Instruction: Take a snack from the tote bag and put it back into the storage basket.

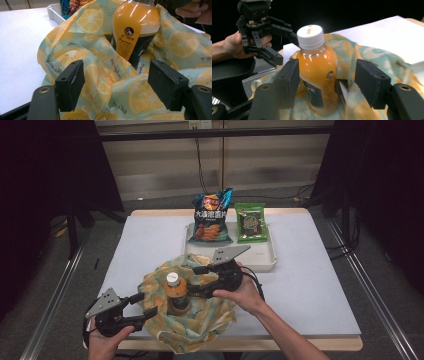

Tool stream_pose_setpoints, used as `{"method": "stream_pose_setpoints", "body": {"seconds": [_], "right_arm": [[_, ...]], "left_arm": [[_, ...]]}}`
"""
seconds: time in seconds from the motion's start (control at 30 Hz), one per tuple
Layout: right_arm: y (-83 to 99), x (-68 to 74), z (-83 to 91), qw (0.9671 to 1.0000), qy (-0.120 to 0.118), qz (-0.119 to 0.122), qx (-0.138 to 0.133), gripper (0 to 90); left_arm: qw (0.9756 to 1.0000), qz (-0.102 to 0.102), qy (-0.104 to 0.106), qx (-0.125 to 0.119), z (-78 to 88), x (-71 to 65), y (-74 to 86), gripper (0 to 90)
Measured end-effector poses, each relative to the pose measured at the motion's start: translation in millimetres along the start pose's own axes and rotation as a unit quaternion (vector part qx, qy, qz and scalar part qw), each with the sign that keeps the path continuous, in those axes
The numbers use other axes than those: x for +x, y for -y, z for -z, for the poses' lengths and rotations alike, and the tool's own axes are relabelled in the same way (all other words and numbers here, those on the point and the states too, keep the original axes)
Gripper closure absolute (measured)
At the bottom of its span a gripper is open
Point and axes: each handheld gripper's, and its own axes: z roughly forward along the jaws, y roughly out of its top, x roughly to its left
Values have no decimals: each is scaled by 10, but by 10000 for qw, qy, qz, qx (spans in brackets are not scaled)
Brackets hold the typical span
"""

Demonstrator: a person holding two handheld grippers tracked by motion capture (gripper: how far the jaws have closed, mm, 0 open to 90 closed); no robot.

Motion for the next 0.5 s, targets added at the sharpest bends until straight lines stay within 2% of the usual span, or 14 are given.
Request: {"method": "stream_pose_setpoints", "body": {"seconds": [0.13,0.23,0.33,0.5], "right_arm": [[-27,31,-113,9998,-97,100,152,347],[-37,25,-181,9996,-145,117,205,339],[-48,23,-217,9996,-184,92,212,337],[-89,36,-341,9988,-265,181,357,319]], "left_arm": [[10000,36,-40,4,2,14,8,265],[9998,93,-152,-32,12,41,17,260],[9998,113,-157,-44,15,52,23,259],[9998,113,-172,-58,27,67,30,249]]}}
